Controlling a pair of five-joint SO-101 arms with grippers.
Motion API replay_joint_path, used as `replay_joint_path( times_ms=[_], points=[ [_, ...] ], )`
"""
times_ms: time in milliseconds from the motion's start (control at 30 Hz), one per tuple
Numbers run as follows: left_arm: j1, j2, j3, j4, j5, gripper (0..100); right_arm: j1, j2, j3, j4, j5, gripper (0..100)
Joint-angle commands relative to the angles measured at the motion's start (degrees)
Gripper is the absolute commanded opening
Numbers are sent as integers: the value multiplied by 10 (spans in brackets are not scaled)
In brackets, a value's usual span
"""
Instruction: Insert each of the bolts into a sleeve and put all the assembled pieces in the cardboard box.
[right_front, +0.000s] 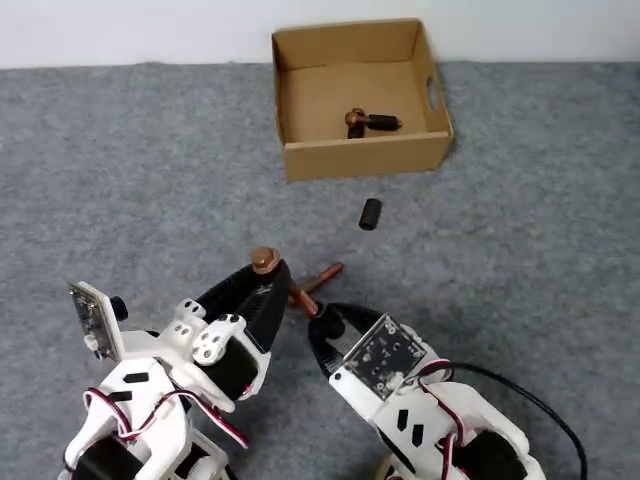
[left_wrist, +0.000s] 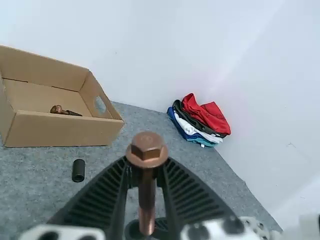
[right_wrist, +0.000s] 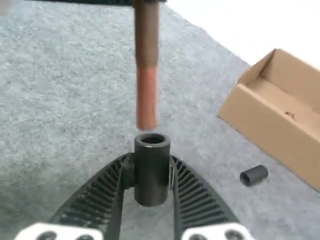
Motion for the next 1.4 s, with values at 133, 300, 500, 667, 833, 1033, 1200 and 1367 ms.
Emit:
replay_joint_path(
  times_ms=[133,300,500,667,833,1033,1200,1367],
  points=[
    [5,-4,25,-21,3,6,-7,-6,-8,-19,16,8],
    [5,-4,48,-30,2,6,-7,-1,-6,-57,17,8],
    [7,-4,80,-66,2,6,-7,0,-5,-59,17,8],
    [68,-4,82,-12,-46,6,-6,0,-5,-58,17,8],
    [112,-4,81,83,-102,7,-4,-1,-5,-57,17,8],
    [114,0,83,128,-153,179,-3,-4,-5,-56,17,8],
    [106,0,80,158,-163,275,-3,-5,-4,-56,17,8],
    [76,0,51,174,-164,275,-3,-6,5,-56,17,8]
  ],
)
